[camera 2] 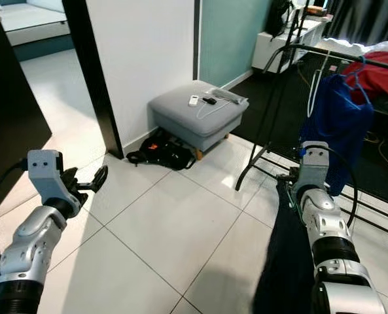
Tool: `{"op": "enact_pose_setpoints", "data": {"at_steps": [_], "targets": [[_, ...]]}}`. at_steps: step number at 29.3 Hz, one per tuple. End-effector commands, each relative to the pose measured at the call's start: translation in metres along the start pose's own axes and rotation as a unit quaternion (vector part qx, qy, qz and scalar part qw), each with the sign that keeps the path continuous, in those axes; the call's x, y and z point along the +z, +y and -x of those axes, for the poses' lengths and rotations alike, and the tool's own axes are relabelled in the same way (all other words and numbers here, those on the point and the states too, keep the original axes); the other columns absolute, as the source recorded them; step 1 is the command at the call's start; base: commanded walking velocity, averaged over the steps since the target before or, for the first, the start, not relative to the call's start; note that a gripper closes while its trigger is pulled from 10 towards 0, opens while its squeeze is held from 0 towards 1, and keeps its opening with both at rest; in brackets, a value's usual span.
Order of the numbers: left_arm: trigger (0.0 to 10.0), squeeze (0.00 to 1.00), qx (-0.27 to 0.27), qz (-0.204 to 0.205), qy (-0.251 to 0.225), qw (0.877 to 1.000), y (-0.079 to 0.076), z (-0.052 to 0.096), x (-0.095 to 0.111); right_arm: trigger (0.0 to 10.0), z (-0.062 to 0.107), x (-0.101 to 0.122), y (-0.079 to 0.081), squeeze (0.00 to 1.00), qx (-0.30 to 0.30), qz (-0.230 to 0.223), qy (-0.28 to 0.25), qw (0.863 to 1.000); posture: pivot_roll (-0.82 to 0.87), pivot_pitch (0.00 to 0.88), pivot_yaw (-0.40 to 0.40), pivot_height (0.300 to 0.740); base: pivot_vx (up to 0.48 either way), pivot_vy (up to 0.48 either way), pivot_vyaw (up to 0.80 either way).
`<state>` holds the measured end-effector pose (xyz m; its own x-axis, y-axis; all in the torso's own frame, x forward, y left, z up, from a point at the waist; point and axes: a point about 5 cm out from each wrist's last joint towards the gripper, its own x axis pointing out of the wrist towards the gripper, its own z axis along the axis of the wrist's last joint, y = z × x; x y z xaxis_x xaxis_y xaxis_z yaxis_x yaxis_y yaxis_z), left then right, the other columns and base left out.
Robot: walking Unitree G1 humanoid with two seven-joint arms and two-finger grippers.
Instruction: Hang hanger
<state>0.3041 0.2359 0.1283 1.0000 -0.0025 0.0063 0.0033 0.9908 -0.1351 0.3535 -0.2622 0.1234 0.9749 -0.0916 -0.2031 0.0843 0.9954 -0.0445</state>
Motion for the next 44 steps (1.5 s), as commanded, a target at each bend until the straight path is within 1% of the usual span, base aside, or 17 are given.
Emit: {"op": "enact_pose_setpoints", "data": {"at_steps": [1,9,13,17,25,27,31,32,33,34,35,36,38,39,40,42,44], "targets": [[10.0,0.00,0.015,0.006,-0.006,1.000,0.004,0.002,-0.001,10.0,-0.001,0.009,0.005,0.00,0.004,0.004,-0.029,1.000,-0.05,0.000,-0.069,0.740,0.326,0.000,0.00],[10.0,0.00,0.022,0.010,-0.014,1.000,0.003,-0.001,-0.002,10.0,-0.002,0.008,-0.002,0.00,-0.052,-0.012,-0.044,0.998,-0.06,0.000,-0.069,0.740,0.453,0.000,-0.72],[10.0,0.00,-0.005,0.009,-0.003,1.000,-0.001,-0.003,-0.004,10.0,-0.001,0.010,-0.006,0.00,-0.076,-0.009,-0.055,0.996,-0.06,0.000,-0.065,0.740,0.480,0.000,-0.80],[10.0,0.00,-0.031,0.004,0.003,1.000,-0.005,-0.004,-0.005,10.0,0.000,0.012,-0.007,0.00,-0.082,-0.009,-0.062,0.995,-0.06,0.000,-0.058,0.740,0.480,0.000,-0.80],[10.0,0.00,-0.040,0.000,0.004,0.999,-0.007,-0.002,-0.006,10.0,0.000,0.013,-0.008,0.00,-0.092,-0.011,-0.071,0.993,-0.07,0.000,-0.053,0.740,0.480,0.000,-0.80],[10.0,0.00,-0.040,-0.007,0.000,0.999,-0.008,0.005,-0.006,10.0,0.002,0.012,-0.007,0.00,-0.091,-0.008,-0.077,0.993,-0.06,0.000,-0.051,0.740,0.480,0.000,-0.80],[10.0,0.00,-0.041,-0.011,-0.005,0.999,-0.009,0.011,-0.006,10.0,0.005,0.011,-0.007,0.00,-0.087,-0.008,-0.082,0.993,-0.06,0.000,-0.051,0.740,0.480,0.000,-0.80],[10.0,0.00,-0.038,-0.013,-0.009,0.999,-0.011,0.020,-0.007,10.0,0.012,0.008,-0.003,0.00,-0.071,-0.003,-0.087,0.994,-0.06,0.000,-0.051,0.740,0.480,0.000,-0.80],[10.0,0.00,-0.038,-0.013,-0.009,0.999,-0.011,0.020,-0.007,10.0,0.012,0.008,-0.003,0.00,-0.071,-0.003,-0.087,0.994,-0.06,0.000,-0.051,0.740,0.480,0.000,-0.80],[10.0,0.00,-0.035,-0.013,-0.011,0.999,-0.013,0.033,-0.008,10.0,0.024,0.004,0.004,0.00,-0.048,0.017,-0.095,0.994,-0.07,0.000,-0.048,0.740,0.480,0.000,-0.80],[10.0,0.00,-0.035,-0.013,-0.011,0.999,-0.013,0.033,-0.008,10.0,0.024,0.004,0.004,0.00,-0.048,0.017,-0.095,0.994,-0.07,0.000,-0.048,0.740,0.480,0.000,-0.80],[10.0,0.00,-0.033,-0.013,-0.012,0.999,-0.016,0.043,-0.009,10.0,0.035,0.001,0.011,0.00,-0.028,0.036,-0.102,0.994,-0.08,0.000,-0.046,0.740,0.480,0.000,-0.80],[10.0,0.00,-0.033,-0.013,-0.012,0.999,-0.016,0.043,-0.009,10.0,0.035,0.001,0.011,0.00,-0.028,0.036,-0.102,0.994,-0.08,0.000,-0.046,0.740,0.480,0.000,-0.80],[10.0,0.00,-0.033,-0.011,-0.012,0.999,-0.022,0.053,-0.010,10.0,0.049,-0.003,0.016,0.00,-0.015,0.055,-0.107,0.993,-0.08,0.002,-0.041,0.740,0.480,0.000,-0.80],[10.0,0.00,-0.033,-0.011,-0.012,0.999,-0.022,0.053,-0.010,10.0,0.049,-0.003,0.016,0.00,-0.015,0.055,-0.107,0.993,-0.08,0.002,-0.041,0.740,0.480,0.000,-0.80],[10.0,0.00,-0.037,-0.024,-0.010,0.999,-0.031,0.063,-0.011,10.0,0.062,-0.006,0.017,0.00,-0.015,0.068,-0.112,0.991,-0.09,0.006,-0.035,0.740,0.480,0.000,-0.80],[10.0,0.00,-0.037,-0.030,-0.010,0.999,-0.033,0.064,-0.011,10.0,0.062,-0.004,0.015,0.00,-0.020,0.068,-0.117,0.991,-0.09,0.006,-0.035,0.740,0.480,0.000,-0.80]]}}
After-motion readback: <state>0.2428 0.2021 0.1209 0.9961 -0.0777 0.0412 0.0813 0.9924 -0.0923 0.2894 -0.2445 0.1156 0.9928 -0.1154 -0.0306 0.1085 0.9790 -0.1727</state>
